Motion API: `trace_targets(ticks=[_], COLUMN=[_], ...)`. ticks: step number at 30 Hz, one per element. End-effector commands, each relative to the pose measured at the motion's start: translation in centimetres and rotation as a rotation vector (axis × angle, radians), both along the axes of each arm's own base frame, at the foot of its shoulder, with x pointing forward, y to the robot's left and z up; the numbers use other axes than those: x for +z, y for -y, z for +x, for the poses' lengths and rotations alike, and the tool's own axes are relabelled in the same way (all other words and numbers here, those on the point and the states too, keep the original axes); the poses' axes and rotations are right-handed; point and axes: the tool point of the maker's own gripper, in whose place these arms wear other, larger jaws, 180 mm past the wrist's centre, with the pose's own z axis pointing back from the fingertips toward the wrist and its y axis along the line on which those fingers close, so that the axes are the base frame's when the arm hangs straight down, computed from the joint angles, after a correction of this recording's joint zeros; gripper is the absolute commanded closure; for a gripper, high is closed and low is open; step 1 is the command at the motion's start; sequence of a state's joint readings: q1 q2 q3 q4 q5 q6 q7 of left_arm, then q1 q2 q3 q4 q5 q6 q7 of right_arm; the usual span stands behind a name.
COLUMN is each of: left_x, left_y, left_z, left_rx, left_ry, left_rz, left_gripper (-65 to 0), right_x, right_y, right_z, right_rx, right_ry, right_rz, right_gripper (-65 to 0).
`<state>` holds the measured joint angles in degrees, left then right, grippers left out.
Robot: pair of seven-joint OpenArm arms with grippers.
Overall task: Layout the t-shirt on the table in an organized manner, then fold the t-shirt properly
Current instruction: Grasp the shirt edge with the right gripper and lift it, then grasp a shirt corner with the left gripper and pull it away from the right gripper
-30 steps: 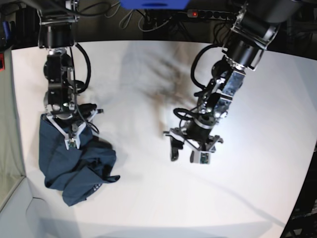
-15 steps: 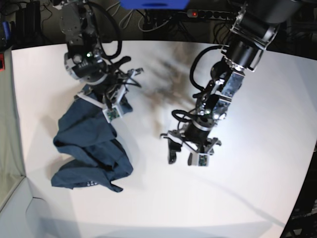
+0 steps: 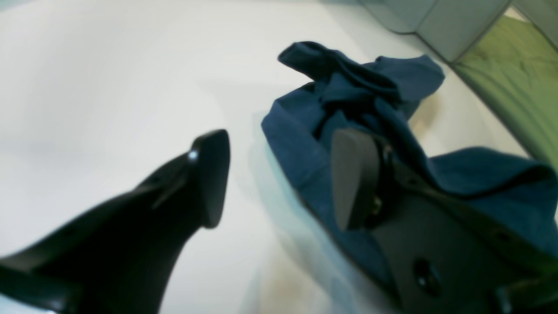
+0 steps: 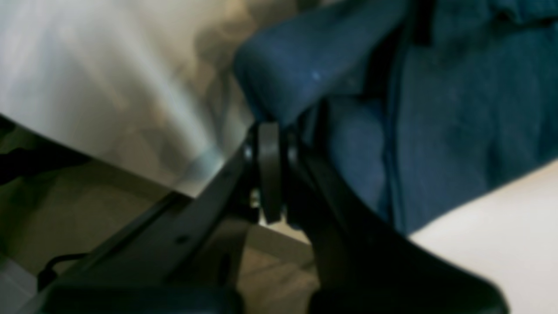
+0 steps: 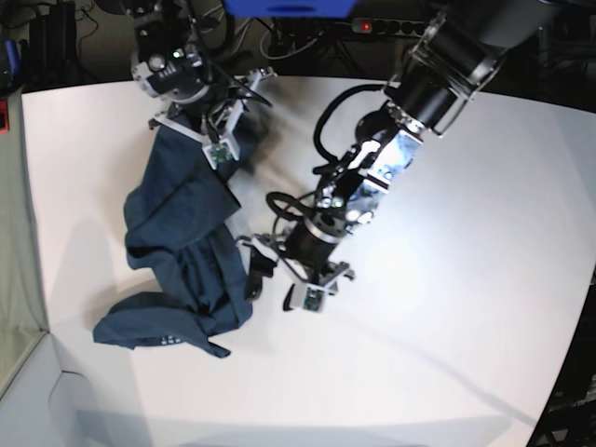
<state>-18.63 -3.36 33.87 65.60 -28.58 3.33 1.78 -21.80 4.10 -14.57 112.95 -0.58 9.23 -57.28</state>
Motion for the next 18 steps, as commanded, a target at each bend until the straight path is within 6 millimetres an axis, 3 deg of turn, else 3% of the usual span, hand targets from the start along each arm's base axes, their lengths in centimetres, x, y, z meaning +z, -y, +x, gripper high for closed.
trace_targets(ticks=[1,6,13,18], left_x=[3.1,2.4,-2.1,-3.8], left_y=[0.9,1.6,3.4,4.3], left_z=[1.3,1.2,0.4,0.7], left_rx=[-0.003,0.002,0.01,0.015], left_ry=[0.078,0.048,-0.071,-0.124], left_rz=[-0.04,-0.053,-0.03,-0.012], left_gripper=[-36.2,-36.2,-36.2,-36.2], right_x=[0.6,0.3,0.3,0.2], right_y=[-0.3,-0.6,-0.7,-0.7], right_z=[0.2,-0.9,-1.0,-1.0], right_rx=[0.007,0.006,0.006,0.006], right_ry=[0.024,-0.001,-0.002,-0.005], right_rz=[0.014,0.022,0.024,0.024], right_gripper=[0.0,0.0,0.0,0.0])
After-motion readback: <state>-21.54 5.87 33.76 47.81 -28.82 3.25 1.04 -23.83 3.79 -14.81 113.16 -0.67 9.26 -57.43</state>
